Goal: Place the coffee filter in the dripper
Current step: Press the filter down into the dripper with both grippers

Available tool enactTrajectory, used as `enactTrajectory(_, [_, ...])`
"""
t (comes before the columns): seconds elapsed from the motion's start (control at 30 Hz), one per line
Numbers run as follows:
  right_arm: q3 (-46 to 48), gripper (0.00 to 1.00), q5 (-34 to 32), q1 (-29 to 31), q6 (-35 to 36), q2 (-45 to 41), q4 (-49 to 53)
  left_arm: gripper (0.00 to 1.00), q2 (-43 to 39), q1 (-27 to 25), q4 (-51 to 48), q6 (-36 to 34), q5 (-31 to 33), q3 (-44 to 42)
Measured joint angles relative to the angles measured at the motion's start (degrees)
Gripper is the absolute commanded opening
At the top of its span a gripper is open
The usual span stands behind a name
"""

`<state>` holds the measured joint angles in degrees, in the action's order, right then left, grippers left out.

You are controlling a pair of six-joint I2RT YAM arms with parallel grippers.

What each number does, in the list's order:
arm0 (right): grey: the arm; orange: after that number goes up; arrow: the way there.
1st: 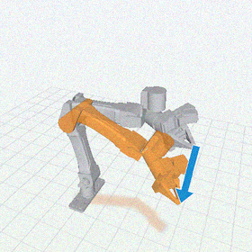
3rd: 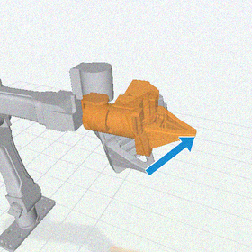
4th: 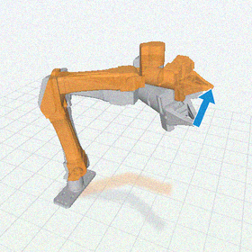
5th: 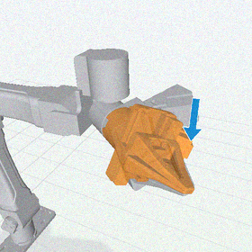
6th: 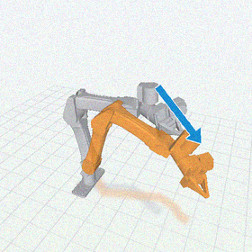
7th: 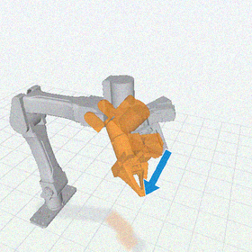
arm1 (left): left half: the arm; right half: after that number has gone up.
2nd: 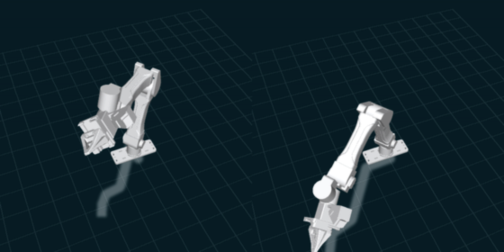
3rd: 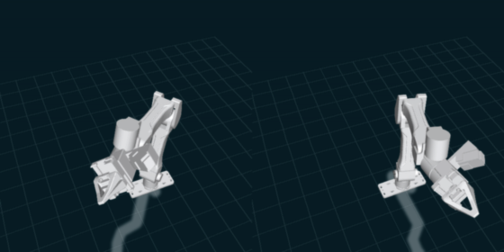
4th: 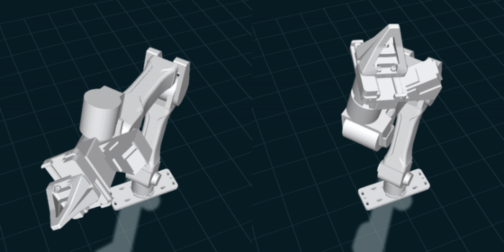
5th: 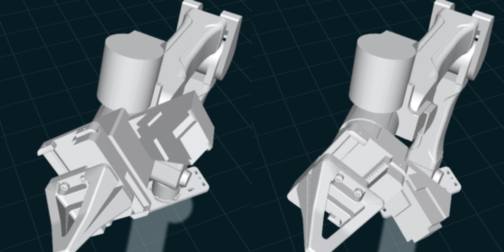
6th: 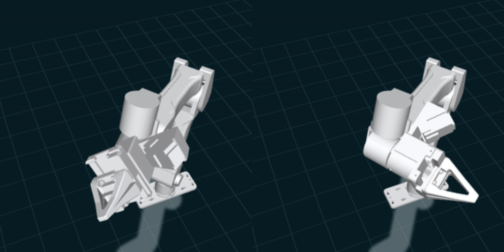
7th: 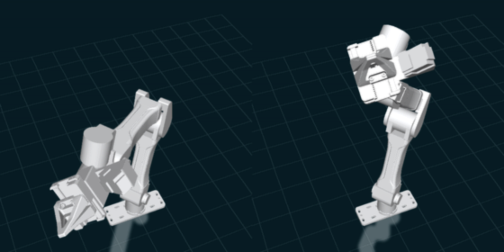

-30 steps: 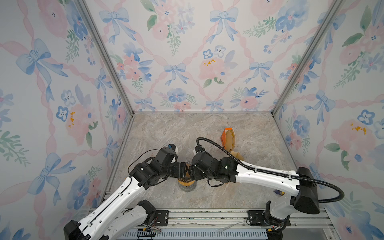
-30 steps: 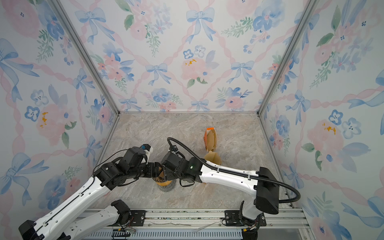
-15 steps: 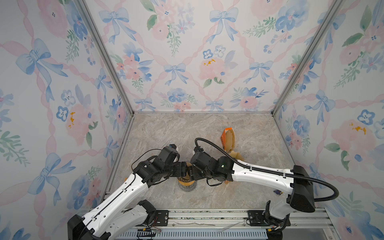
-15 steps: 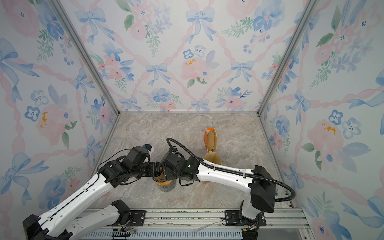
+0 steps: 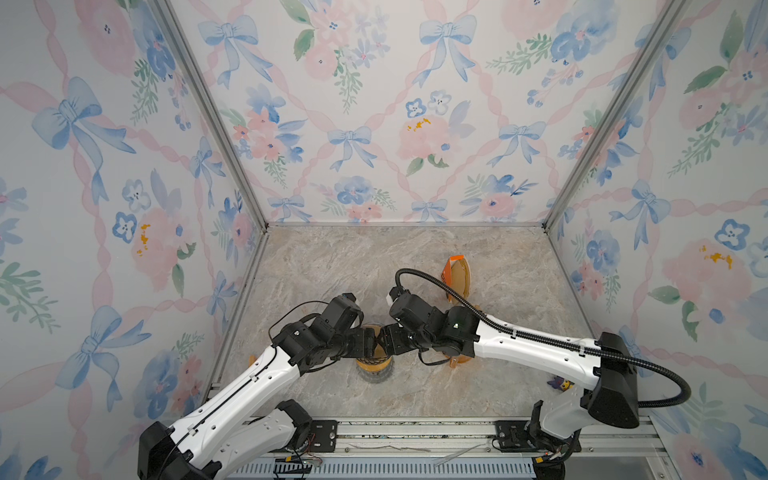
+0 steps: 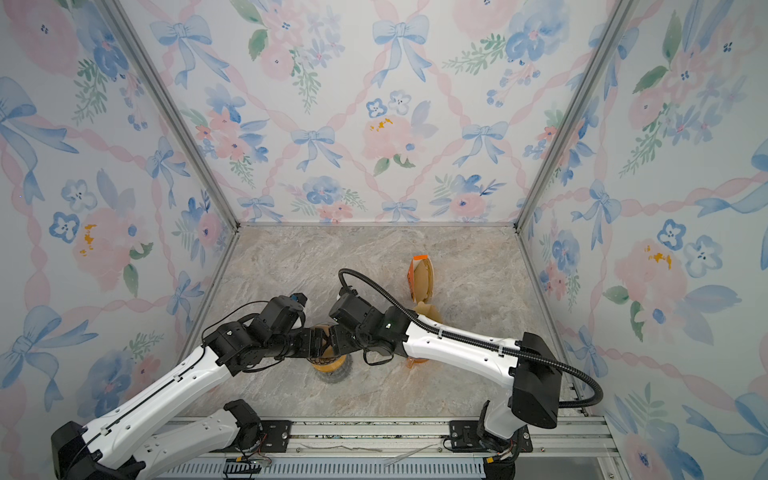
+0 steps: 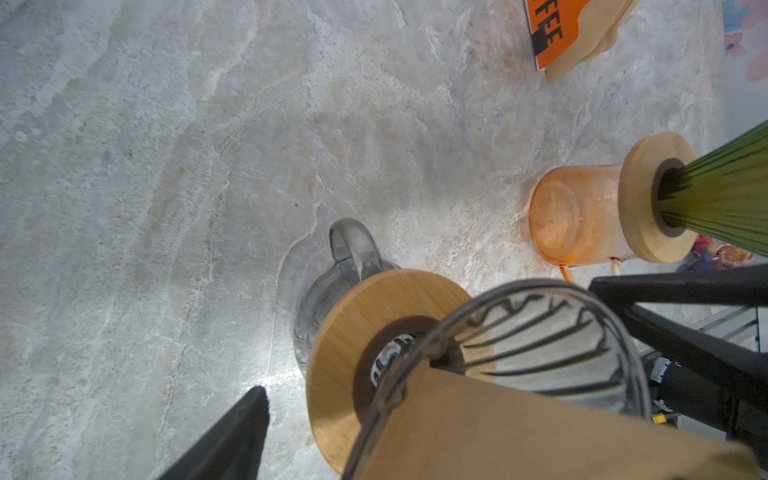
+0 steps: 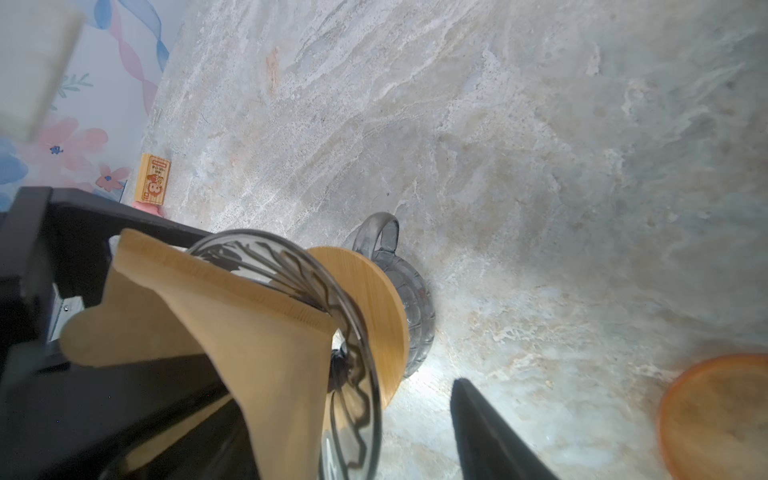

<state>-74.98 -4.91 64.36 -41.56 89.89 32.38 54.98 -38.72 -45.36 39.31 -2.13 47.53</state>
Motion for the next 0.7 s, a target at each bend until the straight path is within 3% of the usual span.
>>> enactTrajectory(0.47, [0.0,0.64,0.02,-1.33,0.04,1.77,0.57,0.83,-6.47,1.42,-1.53,0.44,-2.62,0.79])
enactTrajectory(0.7, [-0.02,0.64,-0.02,-1.33,0.07,2.29,0.79,0.74,-6.51,1.62,-4.96,0.39,-1.97,1.55])
